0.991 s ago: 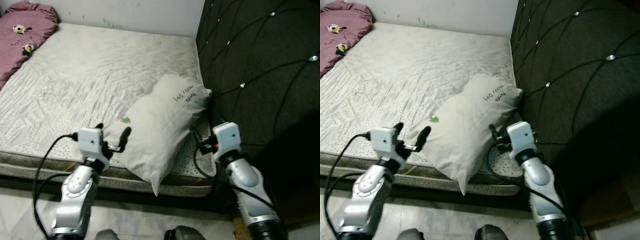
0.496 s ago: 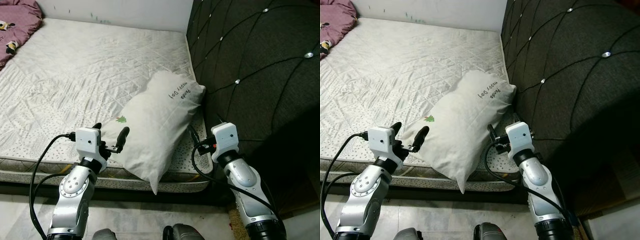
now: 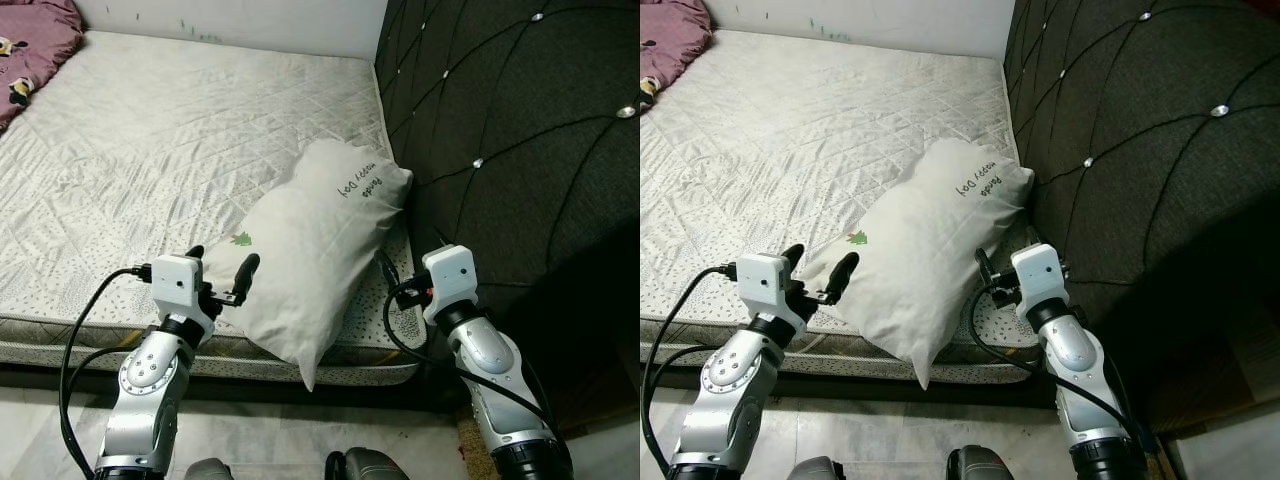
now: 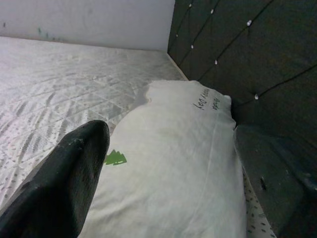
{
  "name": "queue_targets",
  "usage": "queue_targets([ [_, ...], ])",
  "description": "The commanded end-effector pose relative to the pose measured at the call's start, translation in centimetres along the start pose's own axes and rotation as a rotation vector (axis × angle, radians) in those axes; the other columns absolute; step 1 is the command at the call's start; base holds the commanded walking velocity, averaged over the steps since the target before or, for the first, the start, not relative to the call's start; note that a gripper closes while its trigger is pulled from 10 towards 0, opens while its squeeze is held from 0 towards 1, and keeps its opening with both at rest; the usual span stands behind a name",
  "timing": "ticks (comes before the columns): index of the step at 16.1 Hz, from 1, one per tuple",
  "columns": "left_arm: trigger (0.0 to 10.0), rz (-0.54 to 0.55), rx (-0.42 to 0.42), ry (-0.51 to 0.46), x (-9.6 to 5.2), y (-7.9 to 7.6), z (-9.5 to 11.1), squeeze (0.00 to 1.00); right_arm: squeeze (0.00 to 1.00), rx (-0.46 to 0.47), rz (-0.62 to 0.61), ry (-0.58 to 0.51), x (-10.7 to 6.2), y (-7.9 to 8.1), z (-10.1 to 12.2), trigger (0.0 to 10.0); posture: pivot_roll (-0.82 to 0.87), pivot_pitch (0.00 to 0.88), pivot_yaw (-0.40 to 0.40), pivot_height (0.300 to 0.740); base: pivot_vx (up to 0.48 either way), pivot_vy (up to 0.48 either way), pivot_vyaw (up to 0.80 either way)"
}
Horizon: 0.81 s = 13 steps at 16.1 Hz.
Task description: Clean up the room
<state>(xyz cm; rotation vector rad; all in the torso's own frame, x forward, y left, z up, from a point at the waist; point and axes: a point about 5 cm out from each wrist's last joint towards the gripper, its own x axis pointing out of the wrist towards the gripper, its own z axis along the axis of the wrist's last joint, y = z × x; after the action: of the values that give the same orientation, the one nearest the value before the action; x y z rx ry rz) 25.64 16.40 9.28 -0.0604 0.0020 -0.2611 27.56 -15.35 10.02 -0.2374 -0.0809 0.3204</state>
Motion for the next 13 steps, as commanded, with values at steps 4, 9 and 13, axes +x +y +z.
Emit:
queue_targets([
  [4, 10.0, -0.02, 0.0, -0.018, 0.07, -0.29, 0.34, 0.0, 0.0, -0.014, -0.011, -0.009, -0.09, -0.44, 0.27, 10.0, -0.04, 0.067, -0.068, 0.74, 0.303, 0.0, 0.0],
  [9, 10.0, -0.02, 0.002, -0.016, 0.1, -0.3, 0.32, 0.0, 0.0, -0.015, -0.01, -0.009, -0.1, -0.45, 0.25, 10.0, -0.04, 0.067, -0.067, 0.74, 0.304, 0.0, 0.0],
  [13, 10.0, -0.02, 0.003, -0.016, 0.17, -0.28, 0.33, 0.0, 0.0, -0.015, -0.009, -0.01, -0.03, -0.4, 0.27, 10.0, -0.04, 0.066, -0.067, 0.74, 0.296, 0.0, 0.0],
])
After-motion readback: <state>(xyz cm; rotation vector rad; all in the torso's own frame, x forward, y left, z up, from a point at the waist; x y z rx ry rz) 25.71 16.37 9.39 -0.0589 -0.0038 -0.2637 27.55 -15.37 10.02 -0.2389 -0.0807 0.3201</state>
